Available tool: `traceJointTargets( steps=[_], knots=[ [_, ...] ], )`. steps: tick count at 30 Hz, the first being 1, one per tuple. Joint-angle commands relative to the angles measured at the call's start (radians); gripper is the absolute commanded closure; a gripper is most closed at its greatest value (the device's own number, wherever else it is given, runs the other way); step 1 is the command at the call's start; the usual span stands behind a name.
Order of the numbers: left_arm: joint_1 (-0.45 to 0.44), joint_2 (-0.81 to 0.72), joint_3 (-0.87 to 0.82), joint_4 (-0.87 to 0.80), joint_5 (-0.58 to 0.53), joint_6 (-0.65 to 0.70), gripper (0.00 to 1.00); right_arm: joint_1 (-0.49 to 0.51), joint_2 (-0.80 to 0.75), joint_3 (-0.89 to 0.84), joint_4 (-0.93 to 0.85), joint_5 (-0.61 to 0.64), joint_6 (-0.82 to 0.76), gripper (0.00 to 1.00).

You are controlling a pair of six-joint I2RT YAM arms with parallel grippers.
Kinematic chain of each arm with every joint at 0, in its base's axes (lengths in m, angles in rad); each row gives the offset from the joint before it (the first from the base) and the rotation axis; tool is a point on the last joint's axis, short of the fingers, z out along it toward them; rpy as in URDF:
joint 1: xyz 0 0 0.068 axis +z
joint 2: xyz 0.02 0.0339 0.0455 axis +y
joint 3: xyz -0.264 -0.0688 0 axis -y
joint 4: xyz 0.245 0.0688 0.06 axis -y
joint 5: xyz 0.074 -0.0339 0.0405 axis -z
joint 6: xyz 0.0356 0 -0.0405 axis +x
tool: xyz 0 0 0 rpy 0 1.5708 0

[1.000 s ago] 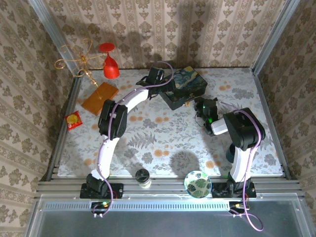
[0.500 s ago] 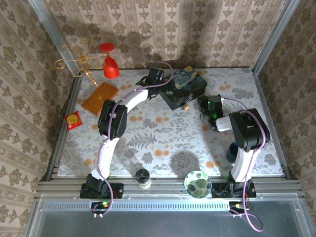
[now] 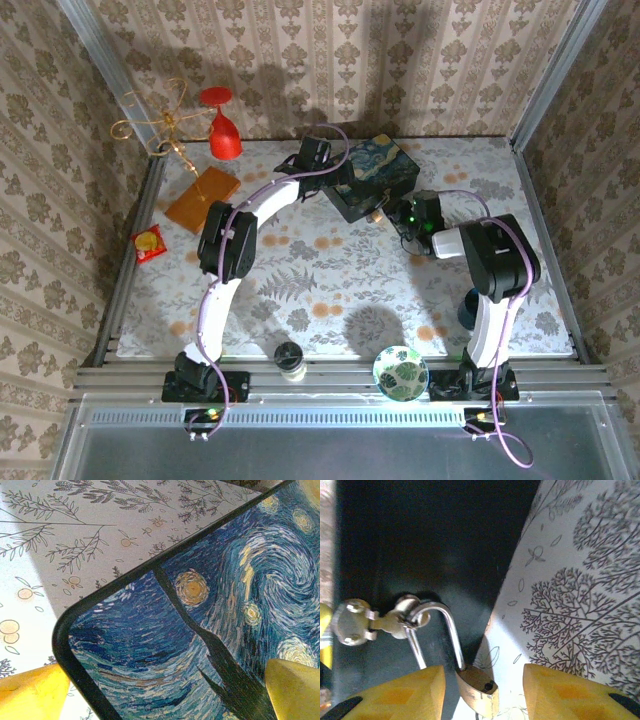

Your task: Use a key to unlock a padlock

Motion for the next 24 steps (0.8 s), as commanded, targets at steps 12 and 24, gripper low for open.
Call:
traceJointTargets(
  steps=[12,24],
  knots=[
    [0.026,0.011,-0.029,-0.143,-0.052,0.003,0.00,0.028,0.111,0.059,-0.018,-0.151,-0.050,0.61],
    [0.026,0.003,-0.035,-0.141,-0.054,-0.004,0.00,0.060,0.106,0.007,0.016,-0.165,-0.047,0.67]
  ],
)
